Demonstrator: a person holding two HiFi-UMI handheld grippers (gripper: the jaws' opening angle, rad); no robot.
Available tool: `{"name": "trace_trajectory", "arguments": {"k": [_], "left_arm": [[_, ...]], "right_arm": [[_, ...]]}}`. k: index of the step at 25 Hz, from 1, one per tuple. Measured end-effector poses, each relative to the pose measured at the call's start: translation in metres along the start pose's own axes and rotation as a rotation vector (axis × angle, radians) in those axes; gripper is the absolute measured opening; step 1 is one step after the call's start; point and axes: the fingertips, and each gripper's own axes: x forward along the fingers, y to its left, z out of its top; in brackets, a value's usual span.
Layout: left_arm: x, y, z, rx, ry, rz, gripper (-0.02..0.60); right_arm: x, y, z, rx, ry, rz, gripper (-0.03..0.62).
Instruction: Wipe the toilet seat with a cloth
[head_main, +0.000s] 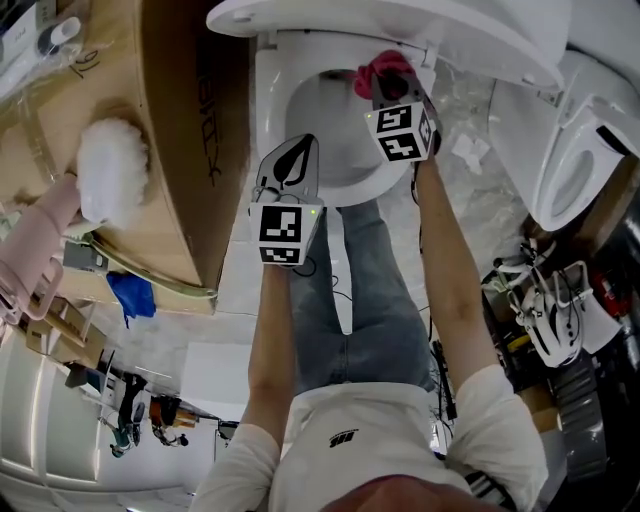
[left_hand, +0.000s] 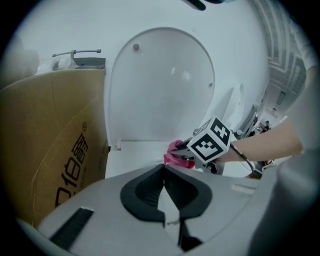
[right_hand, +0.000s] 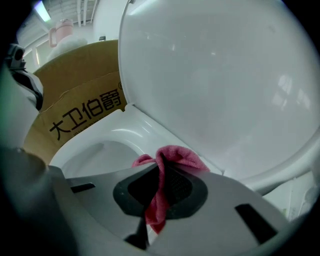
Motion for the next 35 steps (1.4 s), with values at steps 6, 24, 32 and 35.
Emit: {"name": "trace_trajectory", "arguments": {"k": [6, 24, 32, 35], "left_arm": [[-0.002, -0.008, -0.001, 0.028, 0.003, -0.022, 0.009], [-0.031, -0.067, 0.012, 0.125, -0.02, -0.133, 0.009], [-0.083, -0.096, 0.051, 0.146, -0.056, -0.168, 0.009], [-0.111, -0.107, 0.073, 0.157, -0.079, -0.175, 0.009]], "right_arm": [[-0.007, -0.014, -0.019, 0.02, 0.024, -0.037, 0.011], [-0.091, -0.019, -0.089, 0.148, 0.096, -0.158, 0.011], [-0.194, -0.005, -0.059, 0.202, 0.0, -0.2, 0.011], [-0.239, -0.001, -0.031, 0.212, -0.063, -0.218, 0.011]]}}
